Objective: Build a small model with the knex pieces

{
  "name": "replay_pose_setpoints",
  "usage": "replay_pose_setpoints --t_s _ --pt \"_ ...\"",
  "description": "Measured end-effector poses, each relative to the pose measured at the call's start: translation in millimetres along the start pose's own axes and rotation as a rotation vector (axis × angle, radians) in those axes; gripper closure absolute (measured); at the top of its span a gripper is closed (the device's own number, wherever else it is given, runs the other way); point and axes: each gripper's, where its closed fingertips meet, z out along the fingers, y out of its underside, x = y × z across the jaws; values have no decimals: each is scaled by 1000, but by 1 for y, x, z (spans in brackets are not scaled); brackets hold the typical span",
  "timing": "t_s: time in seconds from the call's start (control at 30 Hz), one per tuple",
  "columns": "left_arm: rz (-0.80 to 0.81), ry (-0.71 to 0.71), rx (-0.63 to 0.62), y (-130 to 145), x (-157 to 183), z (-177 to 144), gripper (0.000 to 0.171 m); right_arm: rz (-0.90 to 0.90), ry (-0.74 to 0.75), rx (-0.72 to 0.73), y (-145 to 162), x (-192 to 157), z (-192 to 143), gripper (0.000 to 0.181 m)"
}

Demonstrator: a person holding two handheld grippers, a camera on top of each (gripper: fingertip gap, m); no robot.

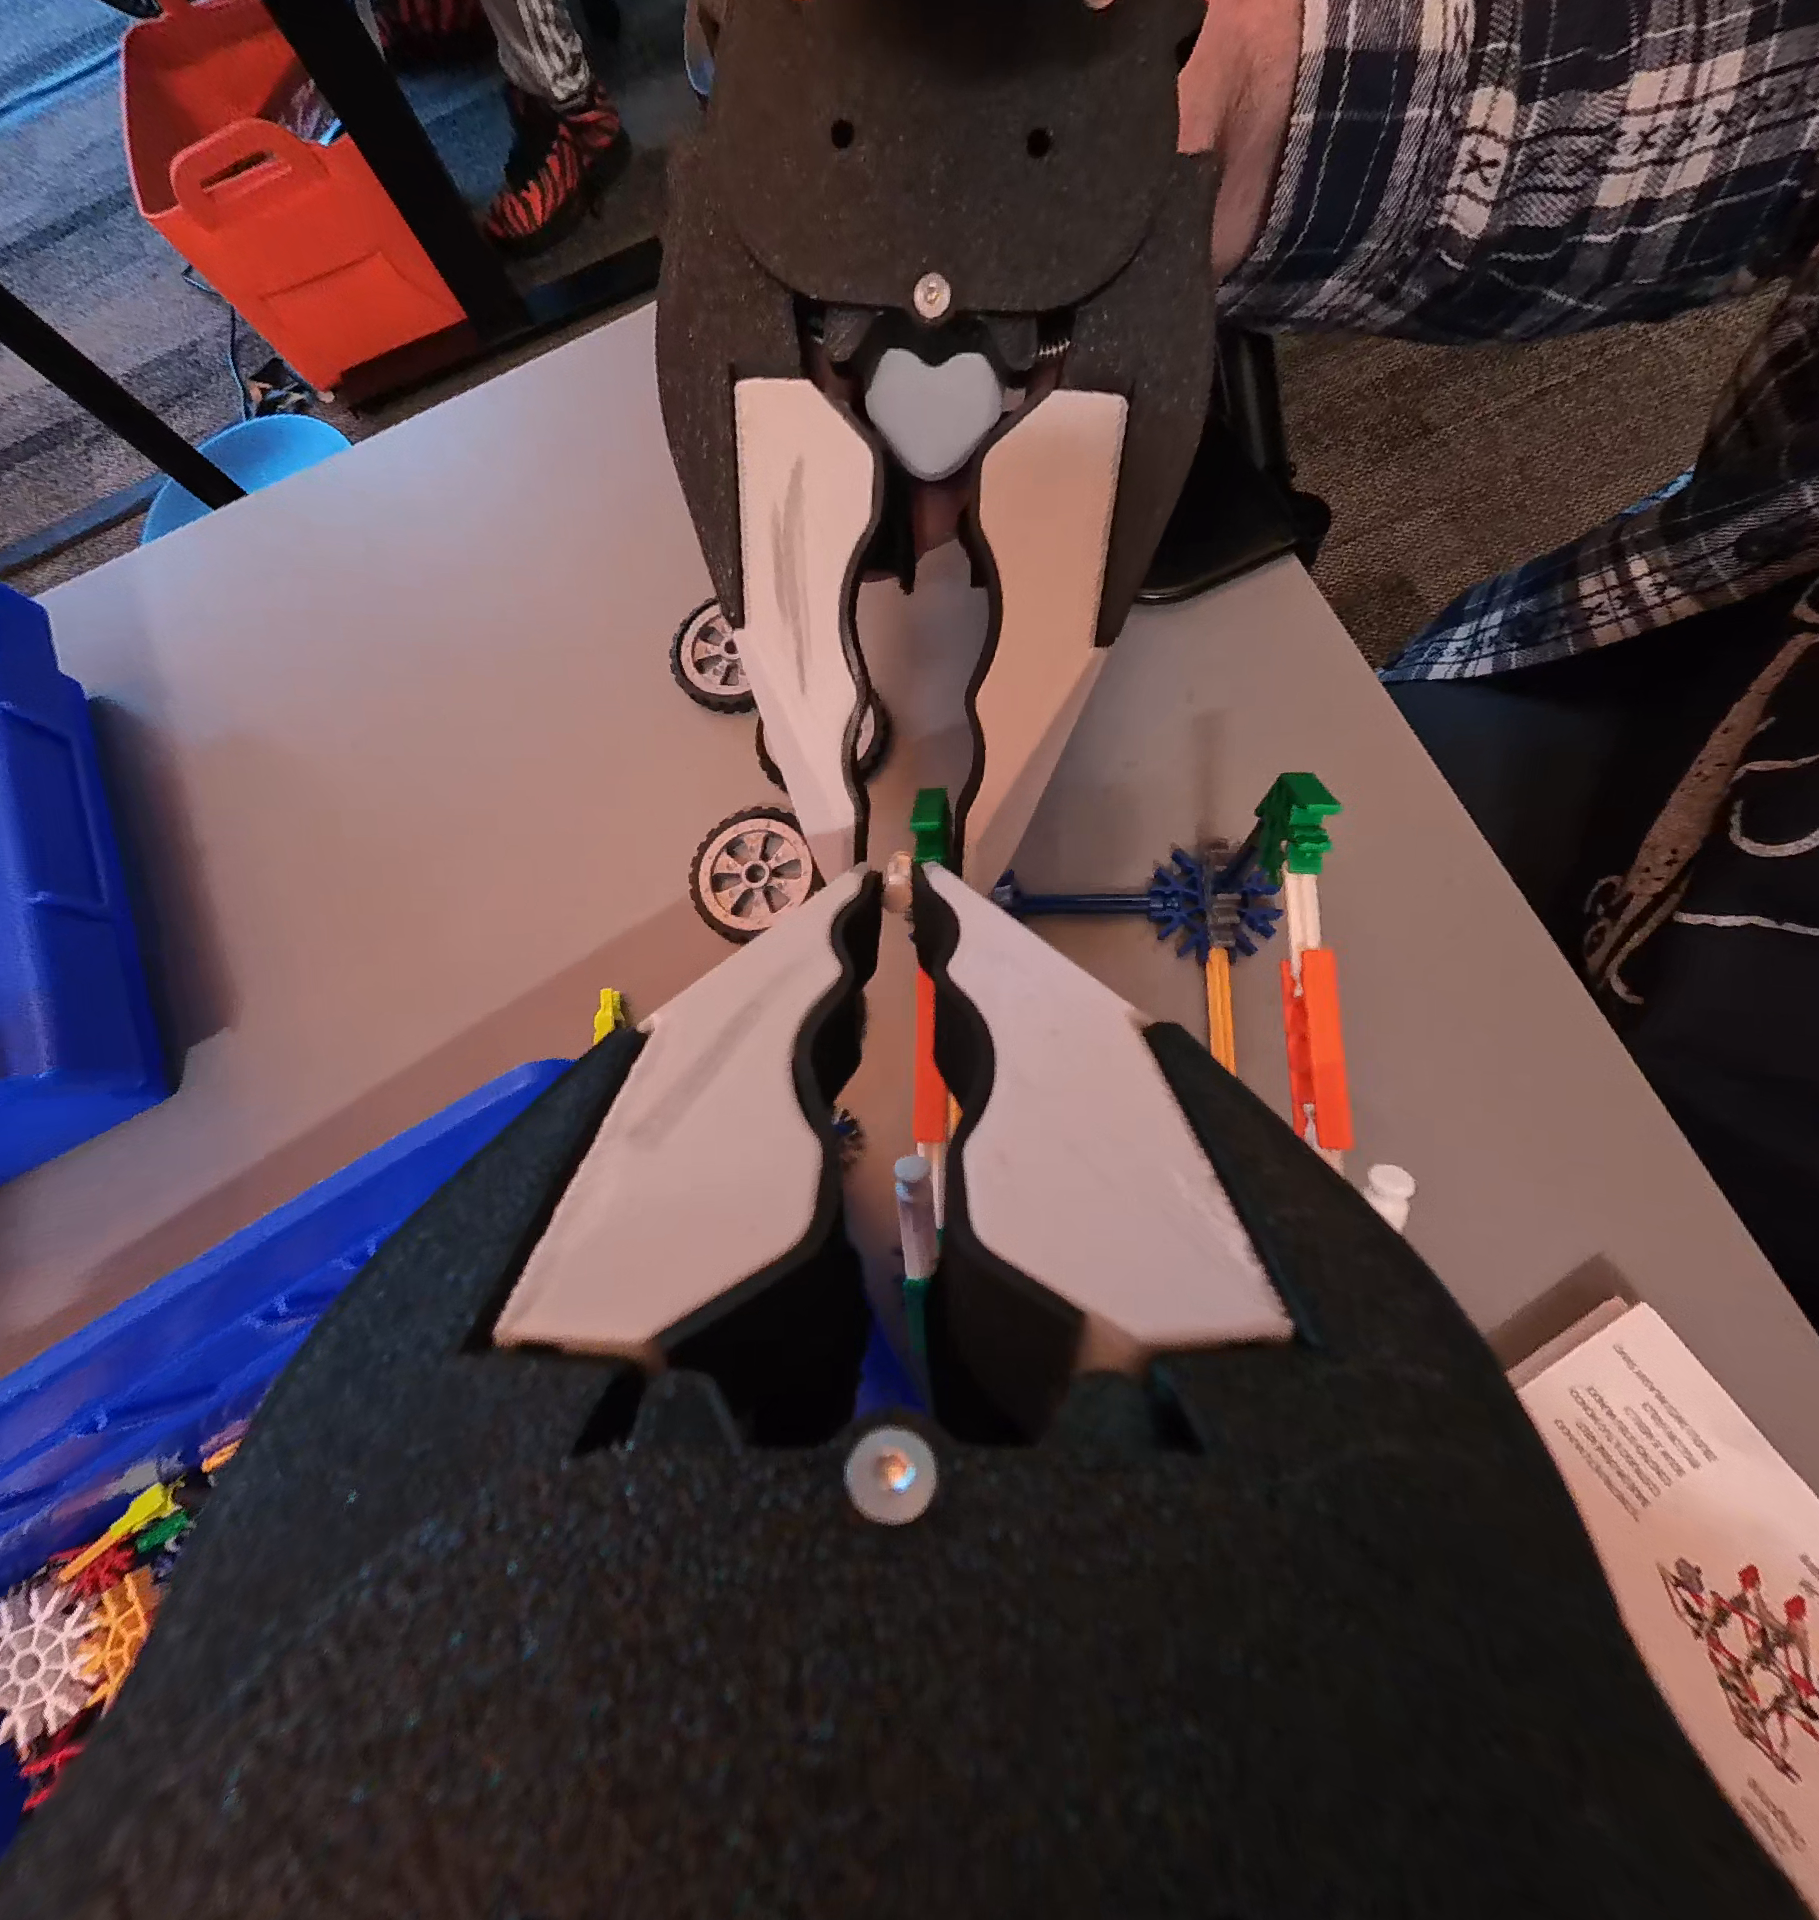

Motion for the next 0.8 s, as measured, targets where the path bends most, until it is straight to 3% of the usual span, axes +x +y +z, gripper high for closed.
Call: replay_pose_setpoints --t_s 0.6,0.8 --pt "13 -3 14 -2 0 -4 167 -20 -9 25 -4 -2 0 170" --pt "65 -26 -47 2 3 3 159 -23 -6 26 -4 -2 0 170"
